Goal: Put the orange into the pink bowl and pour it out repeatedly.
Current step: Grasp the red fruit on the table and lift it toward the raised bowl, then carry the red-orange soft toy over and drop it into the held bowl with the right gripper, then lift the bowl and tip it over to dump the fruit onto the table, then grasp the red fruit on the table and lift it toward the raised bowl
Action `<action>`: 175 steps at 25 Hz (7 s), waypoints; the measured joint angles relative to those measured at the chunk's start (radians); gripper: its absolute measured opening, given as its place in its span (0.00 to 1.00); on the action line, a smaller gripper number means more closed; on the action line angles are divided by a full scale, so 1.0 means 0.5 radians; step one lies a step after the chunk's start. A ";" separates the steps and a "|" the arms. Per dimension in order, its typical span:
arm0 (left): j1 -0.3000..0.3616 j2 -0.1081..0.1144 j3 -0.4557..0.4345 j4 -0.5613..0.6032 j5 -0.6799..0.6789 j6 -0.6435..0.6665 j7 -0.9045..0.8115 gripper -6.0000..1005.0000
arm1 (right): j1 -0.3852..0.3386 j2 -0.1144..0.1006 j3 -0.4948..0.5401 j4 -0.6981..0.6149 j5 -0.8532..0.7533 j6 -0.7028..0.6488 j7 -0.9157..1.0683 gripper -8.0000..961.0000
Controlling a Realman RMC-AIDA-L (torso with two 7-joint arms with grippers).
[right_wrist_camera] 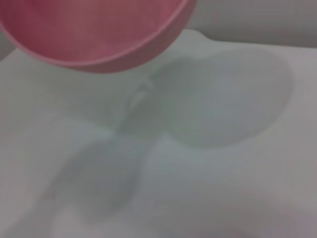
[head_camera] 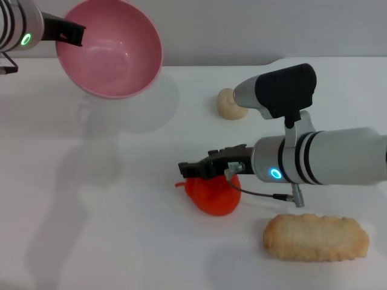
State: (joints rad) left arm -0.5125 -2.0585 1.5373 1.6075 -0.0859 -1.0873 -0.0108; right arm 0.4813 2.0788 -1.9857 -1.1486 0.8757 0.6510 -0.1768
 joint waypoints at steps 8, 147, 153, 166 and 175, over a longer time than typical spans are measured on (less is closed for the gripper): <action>-0.017 0.000 0.009 -0.002 0.000 -0.001 0.000 0.05 | 0.039 -0.001 -0.024 0.118 0.098 0.036 0.001 0.75; 0.200 -0.039 2.112 -0.405 2.587 0.522 0.136 0.05 | -0.648 -0.007 1.091 -0.853 -0.067 0.724 -0.288 0.65; 0.021 -0.042 1.845 -0.226 2.212 0.202 -0.500 0.05 | -0.636 -0.007 1.072 -0.858 -0.067 0.724 -0.286 0.66; -0.082 -0.010 0.564 0.053 0.363 -0.363 -0.246 0.05 | -0.532 -0.008 0.893 -0.826 -0.048 0.605 -0.365 0.68; -0.020 -0.004 0.173 0.086 0.295 -0.478 -0.213 0.05 | -0.271 -0.005 0.647 -0.472 0.050 0.328 -0.372 0.73</action>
State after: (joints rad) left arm -0.5225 -2.0605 1.6240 1.6505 0.0617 -1.3264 -0.1173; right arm 0.3458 2.0765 -1.6623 -1.3845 0.9009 0.8152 -0.3627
